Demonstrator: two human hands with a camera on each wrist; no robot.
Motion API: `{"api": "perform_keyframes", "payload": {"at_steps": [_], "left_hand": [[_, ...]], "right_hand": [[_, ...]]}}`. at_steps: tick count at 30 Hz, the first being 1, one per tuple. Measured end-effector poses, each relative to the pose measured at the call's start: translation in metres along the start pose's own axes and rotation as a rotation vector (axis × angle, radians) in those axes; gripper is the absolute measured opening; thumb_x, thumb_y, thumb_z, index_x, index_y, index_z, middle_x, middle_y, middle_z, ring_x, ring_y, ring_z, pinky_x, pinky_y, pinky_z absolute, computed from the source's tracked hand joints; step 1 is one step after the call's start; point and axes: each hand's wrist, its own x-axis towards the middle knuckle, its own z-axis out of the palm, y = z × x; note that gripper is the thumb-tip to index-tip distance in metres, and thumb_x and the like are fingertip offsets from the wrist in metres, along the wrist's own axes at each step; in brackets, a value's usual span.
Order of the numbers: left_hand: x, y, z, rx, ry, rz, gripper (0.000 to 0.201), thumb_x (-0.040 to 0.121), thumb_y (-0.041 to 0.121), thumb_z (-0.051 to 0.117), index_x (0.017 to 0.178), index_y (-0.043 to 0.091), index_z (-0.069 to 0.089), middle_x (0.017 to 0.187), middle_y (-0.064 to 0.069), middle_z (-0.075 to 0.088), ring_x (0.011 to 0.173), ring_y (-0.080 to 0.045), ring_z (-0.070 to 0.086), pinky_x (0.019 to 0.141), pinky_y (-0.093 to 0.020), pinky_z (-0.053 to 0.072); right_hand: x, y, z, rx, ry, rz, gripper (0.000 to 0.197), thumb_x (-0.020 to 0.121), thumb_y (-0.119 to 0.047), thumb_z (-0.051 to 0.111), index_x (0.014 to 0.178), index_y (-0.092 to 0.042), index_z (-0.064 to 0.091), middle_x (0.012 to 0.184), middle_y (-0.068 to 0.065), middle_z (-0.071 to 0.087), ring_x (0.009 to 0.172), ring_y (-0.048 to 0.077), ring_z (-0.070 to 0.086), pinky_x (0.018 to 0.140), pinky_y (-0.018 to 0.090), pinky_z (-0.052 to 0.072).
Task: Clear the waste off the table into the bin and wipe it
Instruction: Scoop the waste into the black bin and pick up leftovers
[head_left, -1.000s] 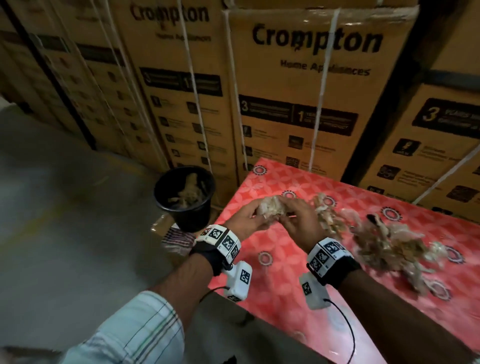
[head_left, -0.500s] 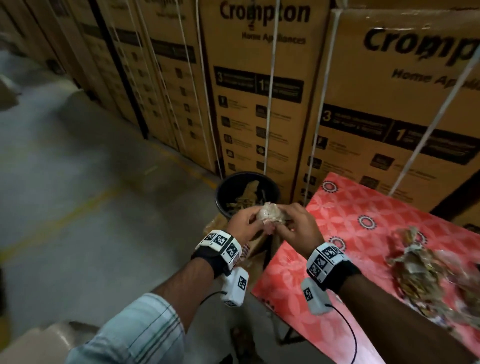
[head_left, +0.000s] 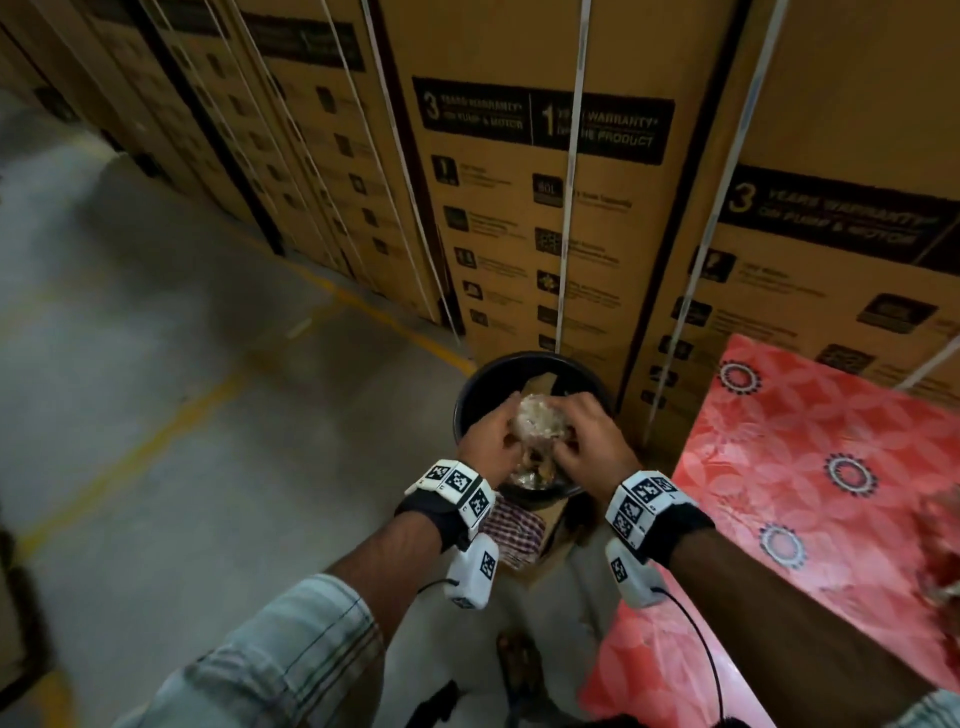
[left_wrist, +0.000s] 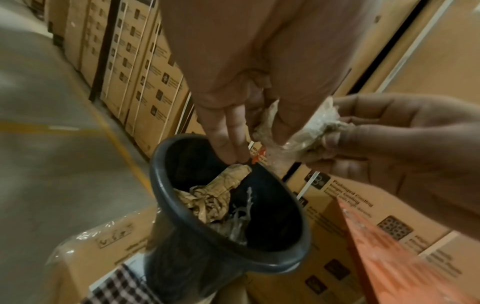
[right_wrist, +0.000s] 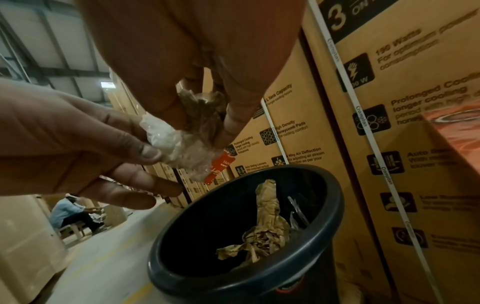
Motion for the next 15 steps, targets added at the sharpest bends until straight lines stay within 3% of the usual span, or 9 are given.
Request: {"api": "perform_keyframes", "payload": {"at_steps": [3, 6, 10, 13, 15], "left_hand": [[0.016, -0.023, 0.003, 0.029, 0.010, -0.062, 0.076, 0.087, 0.023, 0.067, 0.152, 0.024, 0.027, 0.130, -0.007, 0.062, 0.109, -0.025, 0.065, 0.090, -0.044, 0.055], [0.024, -0.032, 0.001, 0.087, -0.024, -0.119, 0.073, 0.090, 0.019, 0.063, 0.152, 0.016, 0.024, 0.131, -0.010, 0.060, 0.115, -0.028, 0.061, 0.096, -0.042, 0.050], [0.029, -0.044, 0.007, 0.070, -0.107, -0.144, 0.065, 0.088, 0.006, 0.059, 0.147, 0.011, 0.034, 0.137, -0.017, 0.051, 0.123, -0.034, 0.053, 0.103, -0.046, 0.045], [0.029, -0.051, 0.009, 0.037, -0.171, -0.140, 0.058, 0.088, 0.010, 0.059, 0.144, 0.015, 0.041, 0.133, -0.018, 0.054, 0.116, -0.036, 0.058, 0.097, -0.048, 0.049], [0.027, -0.053, 0.007, 0.026, -0.178, -0.129, 0.057, 0.089, 0.011, 0.059, 0.143, 0.017, 0.042, 0.134, -0.016, 0.056, 0.116, -0.034, 0.059, 0.097, -0.049, 0.049]], "right_hand": [[0.019, 0.007, 0.015, -0.017, -0.041, 0.037, 0.056, 0.082, -0.012, 0.061, 0.134, -0.020, 0.044, 0.130, 0.003, 0.042, 0.116, 0.023, 0.050, 0.098, 0.036, 0.044], [0.028, 0.016, 0.028, -0.037, -0.058, 0.048, 0.058, 0.080, -0.010, 0.061, 0.134, -0.021, 0.042, 0.130, 0.002, 0.041, 0.118, 0.023, 0.048, 0.098, 0.039, 0.044], [0.031, 0.029, 0.051, -0.149, -0.134, 0.120, 0.062, 0.081, -0.005, 0.061, 0.137, -0.021, 0.040, 0.136, 0.006, 0.038, 0.123, 0.028, 0.044, 0.101, 0.038, 0.041], [0.032, 0.030, 0.059, -0.222, -0.312, 0.183, 0.068, 0.086, -0.008, 0.058, 0.146, -0.020, 0.030, 0.152, 0.007, 0.027, 0.134, 0.031, 0.034, 0.109, 0.038, 0.033], [0.030, 0.026, 0.057, -0.220, -0.308, 0.211, 0.067, 0.087, -0.009, 0.057, 0.147, -0.020, 0.028, 0.152, 0.006, 0.029, 0.135, 0.030, 0.034, 0.109, 0.038, 0.033]]}}
